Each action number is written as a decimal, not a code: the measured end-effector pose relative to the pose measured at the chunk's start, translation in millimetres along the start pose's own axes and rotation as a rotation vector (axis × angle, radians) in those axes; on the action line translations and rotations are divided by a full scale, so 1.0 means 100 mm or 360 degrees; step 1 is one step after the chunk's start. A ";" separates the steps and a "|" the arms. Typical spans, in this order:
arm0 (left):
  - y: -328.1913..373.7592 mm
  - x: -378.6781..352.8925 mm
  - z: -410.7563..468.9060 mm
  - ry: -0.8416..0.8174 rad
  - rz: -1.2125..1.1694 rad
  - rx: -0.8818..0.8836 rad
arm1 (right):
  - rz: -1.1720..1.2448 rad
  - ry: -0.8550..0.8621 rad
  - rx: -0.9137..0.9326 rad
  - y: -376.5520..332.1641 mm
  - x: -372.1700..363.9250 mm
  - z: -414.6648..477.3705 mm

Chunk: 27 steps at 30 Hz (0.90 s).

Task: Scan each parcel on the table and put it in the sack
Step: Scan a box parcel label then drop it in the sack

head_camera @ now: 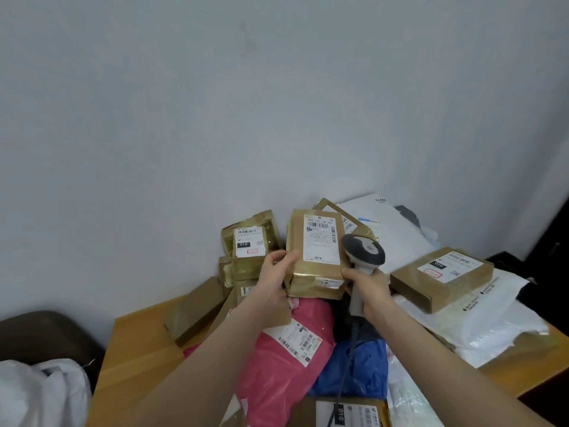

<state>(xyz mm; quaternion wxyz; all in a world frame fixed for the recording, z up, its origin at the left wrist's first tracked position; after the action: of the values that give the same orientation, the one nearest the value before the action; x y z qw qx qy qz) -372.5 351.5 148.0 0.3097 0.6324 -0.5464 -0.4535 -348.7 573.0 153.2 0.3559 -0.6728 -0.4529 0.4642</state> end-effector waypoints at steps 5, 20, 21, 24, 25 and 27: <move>-0.08 -0.06 -0.13 -0.0202 0.0023 0.0190 | -0.0109 -0.0027 0.0104 -0.06 0.00 -0.16; -0.10 0.11 -0.22 -0.0031 0.0291 -0.0266 | -0.0191 -0.0281 0.0062 -0.06 -0.26 -0.78; -0.11 0.11 -0.22 -0.0030 0.0316 -0.0269 | -0.0187 -0.0271 0.0065 -0.08 -0.25 -0.81; -0.14 0.14 -0.21 0.0007 0.0343 -0.0274 | -0.0170 -0.0276 0.0055 -0.11 -0.25 -0.88; -0.16 0.15 -0.21 0.0028 0.0362 -0.0274 | -0.0160 -0.0281 0.0046 -0.12 -0.25 -0.90; -0.17 0.17 -0.21 0.0053 0.0396 -0.0277 | -0.0150 -0.0288 0.0026 -0.12 -0.25 -0.93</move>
<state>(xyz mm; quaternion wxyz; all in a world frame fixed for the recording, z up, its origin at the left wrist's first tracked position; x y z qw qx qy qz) -346.4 336.6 136.8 0.4261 0.5380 -0.5740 -0.4468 -268.2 548.5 201.1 0.3406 -0.6032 -0.5104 0.5095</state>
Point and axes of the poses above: each hand's wrist, its own z-axis towards the middle knuckle, its own x-axis out of the back of the hand, y = z × x, the point moved 10 cm from there along z, towards the middle knuckle, and after that the axes turned 12 degrees about -y, right-handed, at the moved point
